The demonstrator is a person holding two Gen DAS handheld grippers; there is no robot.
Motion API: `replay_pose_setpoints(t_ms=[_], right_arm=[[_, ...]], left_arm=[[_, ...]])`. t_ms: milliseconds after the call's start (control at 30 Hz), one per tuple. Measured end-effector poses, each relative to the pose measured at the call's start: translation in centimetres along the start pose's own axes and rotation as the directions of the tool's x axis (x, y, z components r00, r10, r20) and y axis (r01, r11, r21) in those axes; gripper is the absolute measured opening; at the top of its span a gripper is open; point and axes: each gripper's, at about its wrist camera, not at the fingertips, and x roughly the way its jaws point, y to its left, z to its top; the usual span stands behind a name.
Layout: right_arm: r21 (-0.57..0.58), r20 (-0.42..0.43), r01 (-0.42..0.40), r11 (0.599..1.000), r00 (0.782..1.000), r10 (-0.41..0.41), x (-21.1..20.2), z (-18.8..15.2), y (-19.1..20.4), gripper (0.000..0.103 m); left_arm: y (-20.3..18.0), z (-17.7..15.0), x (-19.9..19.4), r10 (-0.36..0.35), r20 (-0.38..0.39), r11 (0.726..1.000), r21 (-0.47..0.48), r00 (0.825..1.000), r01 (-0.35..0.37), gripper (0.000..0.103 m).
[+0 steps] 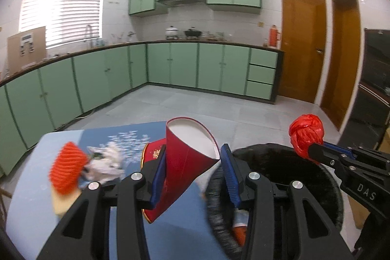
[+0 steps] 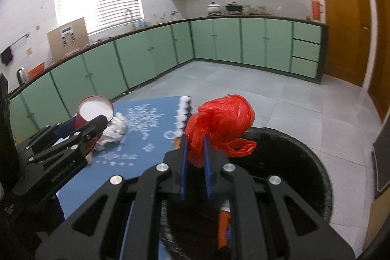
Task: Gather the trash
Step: 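Carry the red bag and red cup over the bin and open both tools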
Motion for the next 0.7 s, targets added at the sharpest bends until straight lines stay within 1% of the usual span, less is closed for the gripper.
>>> replay_pose_setpoints(t_ms=[233,433,533,600,667,700], right_arm=[[0.025,-0.012,0.069,0.997,0.998,-0.069,-0.6,-1.5,-4.7,0.011],[0.056,-0.044,0.114,0.992,0.993,-0.111,-0.2,-3.1,-8.0,0.011],[0.072,-0.069,0.13,0.989,0.99,-0.125,0.4,-4.2,-9.3,0.011],[0.076,-0.083,0.135,0.988,0.988,-0.129,0.8,-4.7,-9.7,0.012],[0.079,-0.095,0.149,0.986,0.985,-0.142,1.1,-5.4,-10.1,0.016],[0.085,-0.106,0.154,0.984,0.984,-0.144,1.3,-5.7,-10.3,0.021]], left_arm=[[-5.2,-0.3,2.7,-0.084,-0.03,0.996,0.024,0.996,0.084,0.043],[-8.4,-0.7,5.2,-0.138,-0.074,0.99,0.03,0.988,0.141,0.043],[-9.7,-1.1,6.1,-0.154,-0.095,0.987,0.037,0.983,0.158,0.043],[-10.3,-1.3,6.6,-0.18,-0.12,0.982,0.038,0.976,0.185,0.044],[-10.5,-1.5,7.0,-0.198,-0.141,0.978,0.032,0.97,0.204,0.045],[-10.6,-1.6,7.1,-0.23,-0.158,0.971,0.021,0.96,0.236,0.051]])
